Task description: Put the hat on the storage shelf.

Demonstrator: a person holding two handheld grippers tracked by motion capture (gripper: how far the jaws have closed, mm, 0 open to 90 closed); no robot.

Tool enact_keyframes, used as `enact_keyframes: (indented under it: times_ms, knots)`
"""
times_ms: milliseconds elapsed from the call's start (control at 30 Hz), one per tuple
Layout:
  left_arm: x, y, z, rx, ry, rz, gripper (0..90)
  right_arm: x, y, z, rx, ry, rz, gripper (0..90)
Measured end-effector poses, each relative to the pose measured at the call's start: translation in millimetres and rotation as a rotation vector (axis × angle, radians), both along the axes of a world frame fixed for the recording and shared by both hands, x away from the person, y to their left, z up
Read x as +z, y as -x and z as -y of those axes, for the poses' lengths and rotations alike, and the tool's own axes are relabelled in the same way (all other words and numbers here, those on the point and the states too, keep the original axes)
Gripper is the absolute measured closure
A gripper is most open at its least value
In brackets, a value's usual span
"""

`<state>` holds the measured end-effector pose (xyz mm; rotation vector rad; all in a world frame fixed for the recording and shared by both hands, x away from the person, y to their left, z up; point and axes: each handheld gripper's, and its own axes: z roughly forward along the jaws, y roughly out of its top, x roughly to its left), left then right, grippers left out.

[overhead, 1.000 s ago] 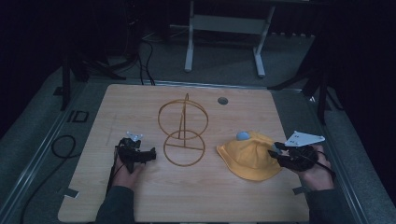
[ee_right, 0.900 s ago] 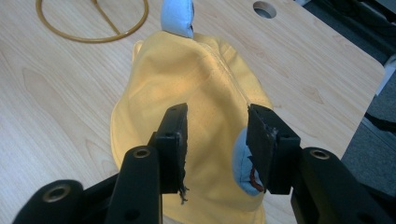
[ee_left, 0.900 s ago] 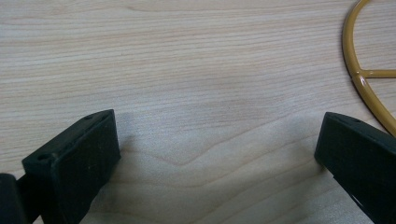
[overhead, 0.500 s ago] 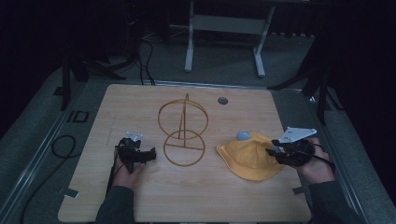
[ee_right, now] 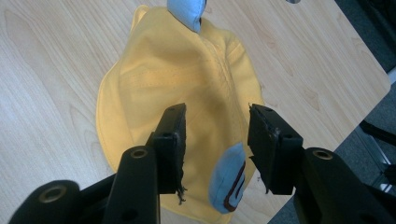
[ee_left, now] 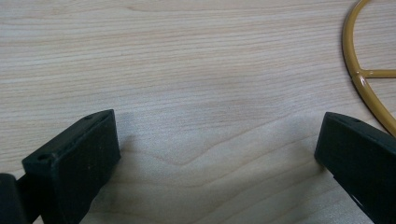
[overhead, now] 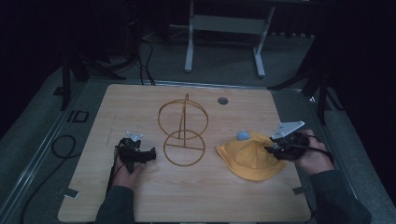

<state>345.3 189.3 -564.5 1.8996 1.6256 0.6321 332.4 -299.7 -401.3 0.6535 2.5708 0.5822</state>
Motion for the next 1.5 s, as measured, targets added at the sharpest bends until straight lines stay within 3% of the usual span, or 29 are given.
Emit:
enact_keyframes:
  times_ms: [400, 667, 933, 1167, 1333, 1367, 1400, 1500]
  knots:
    - [0.0, 0.0, 0.0, 0.000, 0.000, 0.000, 0.0, -1.9, -16.6, -15.9, 0.047, 0.086, -0.034, 56.6]
    - [0.0, 0.0, 0.0, 0.000, 0.000, 0.000, 0.0, -5.8, -29.6, -28.7, 0.080, 0.168, -0.092, 56.6]
    - [0.0, 0.0, 0.0, 0.000, 0.001, 0.000, 0.0, -9.6, -40.9, -37.9, 0.104, 0.218, -0.138, 56.2]
    - [-0.2, -0.1, 0.3, 0.004, 0.004, 0.003, 0.0, -18.5, -51.2, -46.3, 0.122, 0.301, -0.207, 53.1]
    - [-0.1, -0.1, 0.2, 0.003, 0.003, 0.002, 0.0, -18.1, -53.9, -49.4, 0.133, 0.312, -0.222, 66.5]
    - [-0.1, -0.1, 0.2, 0.003, 0.003, 0.002, 0.0, -17.5, -54.6, -51.0, 0.145, 0.331, -0.219, 77.1]
    - [-0.1, -0.1, 0.2, 0.003, 0.003, 0.002, 0.0, -16.6, -54.6, -51.6, 0.149, 0.338, -0.216, 80.4]
    - [-0.1, -0.1, 0.3, 0.003, 0.003, 0.002, 0.0, -13.6, -52.4, -53.3, 0.163, 0.340, -0.211, 83.1]
